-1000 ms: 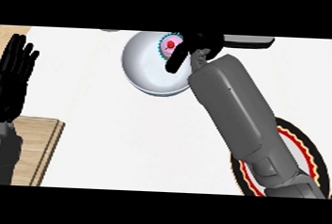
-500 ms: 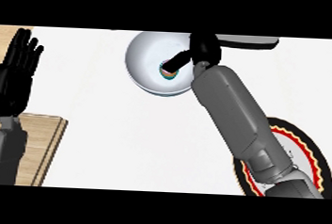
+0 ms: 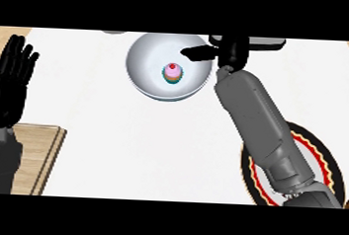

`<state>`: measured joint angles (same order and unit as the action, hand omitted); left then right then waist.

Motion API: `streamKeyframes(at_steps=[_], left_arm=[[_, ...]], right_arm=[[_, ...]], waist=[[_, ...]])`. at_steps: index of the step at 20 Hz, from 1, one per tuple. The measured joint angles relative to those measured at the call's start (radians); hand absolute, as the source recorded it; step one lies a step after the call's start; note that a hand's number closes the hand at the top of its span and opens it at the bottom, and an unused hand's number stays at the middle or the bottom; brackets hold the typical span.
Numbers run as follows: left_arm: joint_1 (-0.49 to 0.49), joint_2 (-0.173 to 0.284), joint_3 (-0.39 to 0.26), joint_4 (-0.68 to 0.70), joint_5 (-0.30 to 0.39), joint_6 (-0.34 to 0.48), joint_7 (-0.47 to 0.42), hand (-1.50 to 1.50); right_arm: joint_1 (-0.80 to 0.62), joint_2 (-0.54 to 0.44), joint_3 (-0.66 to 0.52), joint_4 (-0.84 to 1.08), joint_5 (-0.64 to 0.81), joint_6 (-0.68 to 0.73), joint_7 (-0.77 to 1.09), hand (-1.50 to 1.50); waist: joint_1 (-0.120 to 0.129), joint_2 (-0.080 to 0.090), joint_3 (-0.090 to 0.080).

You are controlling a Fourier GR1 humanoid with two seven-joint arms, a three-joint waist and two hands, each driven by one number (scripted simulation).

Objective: Pick the cupcake from the plate and place it in the bowl

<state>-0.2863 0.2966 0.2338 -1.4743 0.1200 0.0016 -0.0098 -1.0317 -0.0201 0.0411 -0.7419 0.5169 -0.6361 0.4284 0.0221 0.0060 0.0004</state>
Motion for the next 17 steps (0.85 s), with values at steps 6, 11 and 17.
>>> streamKeyframes(at_steps=[6, 11, 17], left_arm=[[0.034, -0.005, 0.006, -0.023, -0.003, 0.008, -0.002, 0.0], [0.032, 0.0, 0.016, -0.021, -0.001, 0.009, 0.005, 0.0], [0.054, 0.007, 0.031, -0.033, 0.015, -0.009, 0.003, 0.0]], right_arm=[[0.1, -0.079, -0.073, -0.133, -0.055, -0.022, -0.023, -1.5], [0.275, -0.157, -0.118, -0.324, -0.144, 0.049, -0.089, -1.5], [0.482, -0.257, -0.209, -0.504, -0.299, 0.19, -0.201, -1.5]], waist=[[-0.022, -0.008, 0.0], [-0.034, -0.01, 0.0], [-0.034, -0.009, 0.0]])
